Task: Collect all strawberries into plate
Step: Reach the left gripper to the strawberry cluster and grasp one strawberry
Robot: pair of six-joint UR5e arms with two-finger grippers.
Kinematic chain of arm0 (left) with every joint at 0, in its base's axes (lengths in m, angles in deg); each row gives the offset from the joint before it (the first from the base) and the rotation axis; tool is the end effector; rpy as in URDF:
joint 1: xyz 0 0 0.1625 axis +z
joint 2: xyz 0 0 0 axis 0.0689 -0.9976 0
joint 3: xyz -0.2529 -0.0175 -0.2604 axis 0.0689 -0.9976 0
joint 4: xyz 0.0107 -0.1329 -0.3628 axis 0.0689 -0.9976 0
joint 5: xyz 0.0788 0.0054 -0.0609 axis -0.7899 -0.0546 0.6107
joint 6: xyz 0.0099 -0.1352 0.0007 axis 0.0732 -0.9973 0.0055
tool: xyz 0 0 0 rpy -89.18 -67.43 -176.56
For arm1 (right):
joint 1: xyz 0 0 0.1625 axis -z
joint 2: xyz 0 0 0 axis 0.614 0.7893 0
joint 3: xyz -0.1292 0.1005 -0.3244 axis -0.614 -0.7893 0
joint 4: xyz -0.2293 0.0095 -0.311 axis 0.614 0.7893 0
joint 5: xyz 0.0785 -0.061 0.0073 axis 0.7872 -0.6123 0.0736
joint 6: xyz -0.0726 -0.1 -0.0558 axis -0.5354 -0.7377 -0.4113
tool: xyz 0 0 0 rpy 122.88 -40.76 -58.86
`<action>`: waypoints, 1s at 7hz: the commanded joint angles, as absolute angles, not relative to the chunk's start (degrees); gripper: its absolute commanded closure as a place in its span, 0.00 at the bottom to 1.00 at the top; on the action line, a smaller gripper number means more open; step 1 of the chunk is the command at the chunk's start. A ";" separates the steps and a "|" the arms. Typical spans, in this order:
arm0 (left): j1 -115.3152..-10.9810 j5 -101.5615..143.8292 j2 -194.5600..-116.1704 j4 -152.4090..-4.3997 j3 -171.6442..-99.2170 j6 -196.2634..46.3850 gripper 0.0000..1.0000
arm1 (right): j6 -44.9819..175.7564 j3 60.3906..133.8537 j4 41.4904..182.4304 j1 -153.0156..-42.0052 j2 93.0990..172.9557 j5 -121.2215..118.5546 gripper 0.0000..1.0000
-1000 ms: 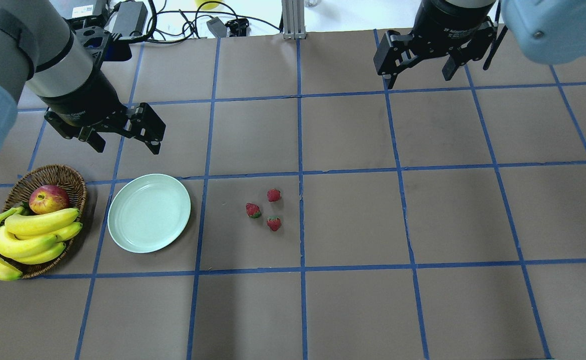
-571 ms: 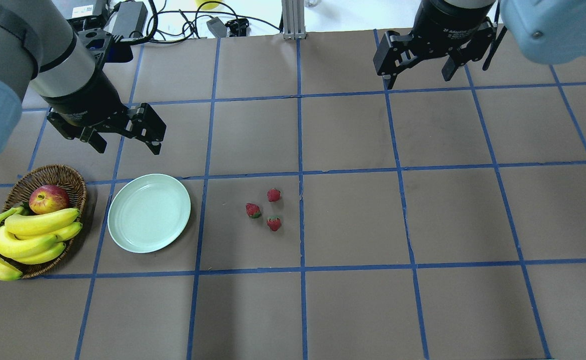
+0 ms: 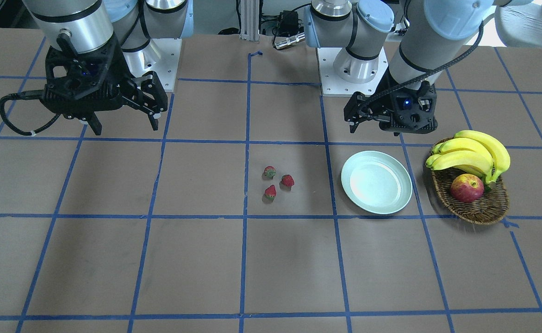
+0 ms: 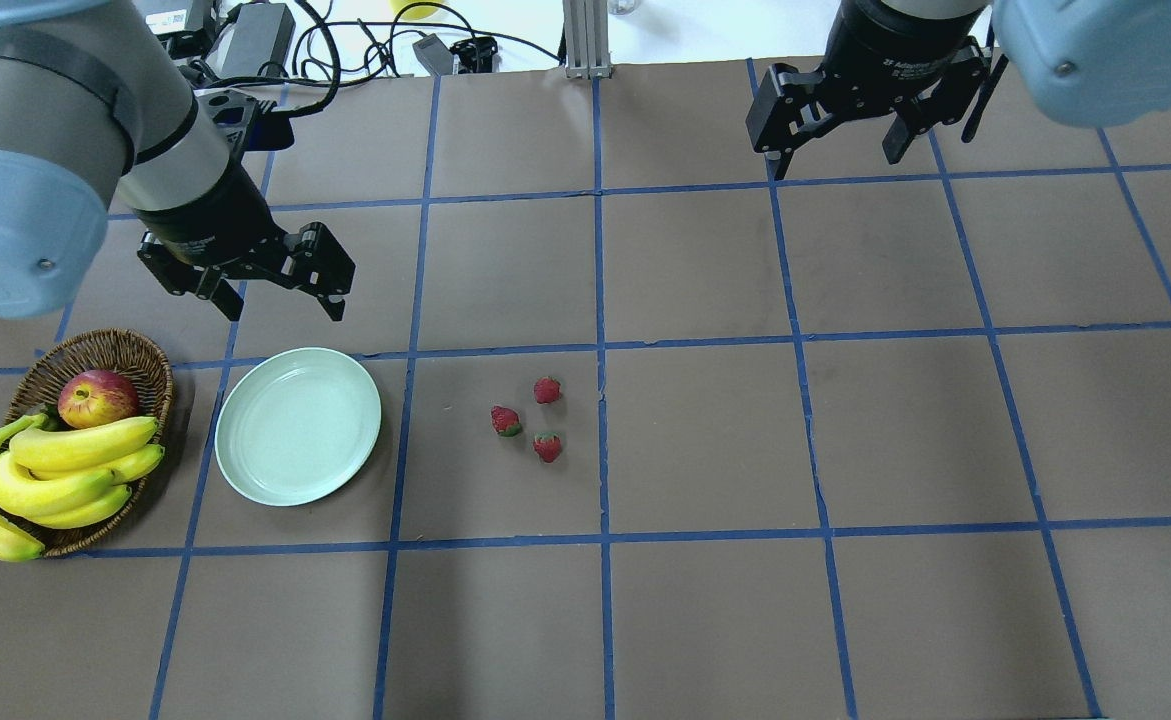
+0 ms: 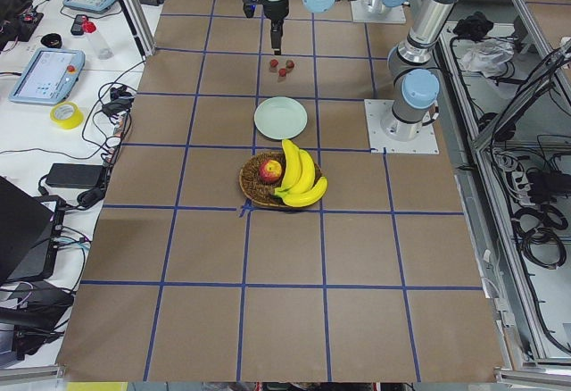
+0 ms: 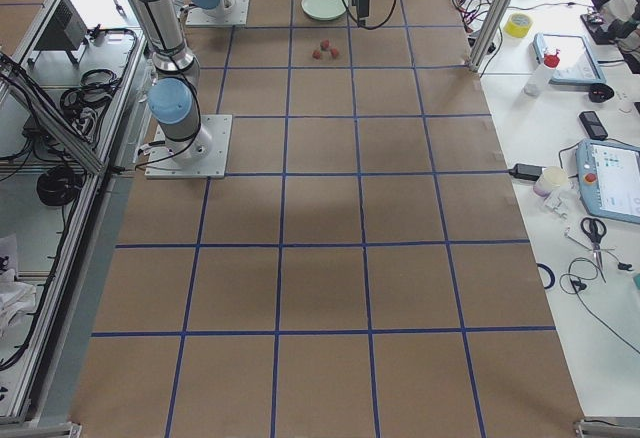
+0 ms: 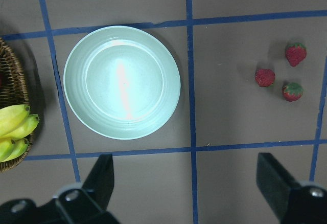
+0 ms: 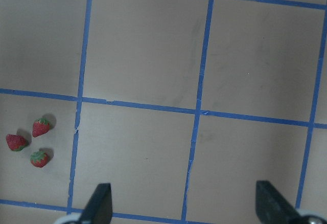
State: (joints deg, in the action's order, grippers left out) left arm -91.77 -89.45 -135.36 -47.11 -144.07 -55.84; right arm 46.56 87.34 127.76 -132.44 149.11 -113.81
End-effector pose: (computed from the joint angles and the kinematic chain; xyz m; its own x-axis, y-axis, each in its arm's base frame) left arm -0.1186 -0.4500 0.3255 -0.9991 0.0368 0.0220 0.0383 0.9967 0.0715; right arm 0.1739 -0.4879 0.4167 -0.9927 -0.1205 -0.0058 -0.1194 0.9885 -0.0927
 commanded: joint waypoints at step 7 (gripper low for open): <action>-102.74 -80.29 -146.56 -18.47 -162.85 -82.68 0.02 | 46.60 87.45 127.67 -132.27 149.09 -113.83 0.00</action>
State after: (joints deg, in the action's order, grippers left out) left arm -102.62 -81.07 -144.36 -20.11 -162.18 -79.93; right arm 46.81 87.35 127.70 -132.26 149.09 -113.83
